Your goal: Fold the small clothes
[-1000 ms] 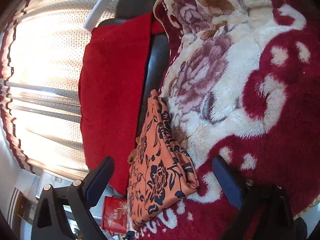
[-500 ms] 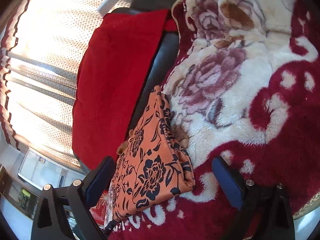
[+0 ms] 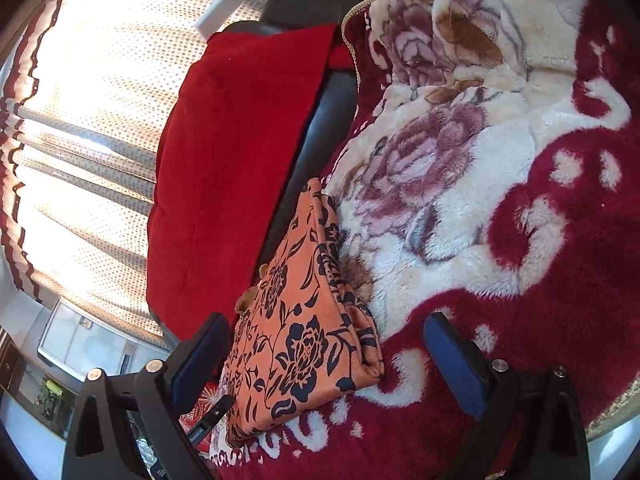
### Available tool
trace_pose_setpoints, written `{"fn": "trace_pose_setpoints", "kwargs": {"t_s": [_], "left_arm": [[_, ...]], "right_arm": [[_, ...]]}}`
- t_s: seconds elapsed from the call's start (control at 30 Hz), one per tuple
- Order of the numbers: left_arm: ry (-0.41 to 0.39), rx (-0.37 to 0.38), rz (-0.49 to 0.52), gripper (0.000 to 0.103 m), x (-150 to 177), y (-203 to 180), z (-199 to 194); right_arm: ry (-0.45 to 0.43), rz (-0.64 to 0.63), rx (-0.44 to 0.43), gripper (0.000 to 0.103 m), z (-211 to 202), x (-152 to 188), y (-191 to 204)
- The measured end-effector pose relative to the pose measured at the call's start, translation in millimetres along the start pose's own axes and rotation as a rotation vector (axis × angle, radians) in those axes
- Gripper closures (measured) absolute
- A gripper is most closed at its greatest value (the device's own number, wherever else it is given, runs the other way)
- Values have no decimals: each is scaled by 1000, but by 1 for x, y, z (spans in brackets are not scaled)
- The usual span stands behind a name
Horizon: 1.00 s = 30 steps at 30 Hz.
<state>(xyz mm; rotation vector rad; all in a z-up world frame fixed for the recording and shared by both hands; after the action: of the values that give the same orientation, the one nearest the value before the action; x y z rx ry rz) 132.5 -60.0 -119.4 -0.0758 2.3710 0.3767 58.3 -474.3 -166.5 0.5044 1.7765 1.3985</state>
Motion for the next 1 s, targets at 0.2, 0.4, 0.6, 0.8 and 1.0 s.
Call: {"fn": "trace_pose_setpoints", "kwargs": {"t_s": [0.2, 0.4, 0.6, 0.8, 1.0], "left_arm": [[5, -69, 48, 19, -1, -13, 12], [9, -56, 32, 17, 1, -10, 14], [7, -40, 37, 15, 0, -9, 15], [6, -25, 37, 14, 2, -9, 14], [2, -3, 14, 14, -4, -2, 10]], "right_arm": [[11, -20, 26, 4, -4, -2, -1], [32, 17, 12, 4, -11, 6, -1], [82, 76, 24, 4, -18, 45, 12], [129, 41, 73, 4, 7, 61, 25], [117, 53, 126, 4, 25, 57, 22]]}}
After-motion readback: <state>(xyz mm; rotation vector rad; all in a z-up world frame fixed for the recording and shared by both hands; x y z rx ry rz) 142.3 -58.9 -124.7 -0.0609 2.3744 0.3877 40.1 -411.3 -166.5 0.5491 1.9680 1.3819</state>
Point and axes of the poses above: each gripper's, at about its wrist camera, not at the fingertips, and z roughly the way its jaws point, y to its left, x to its underside, the point moved 3 cm from there along z, roughly the way its jaws point, and after that the axes turned 15 degrees about -x, right-handed, at the moved point
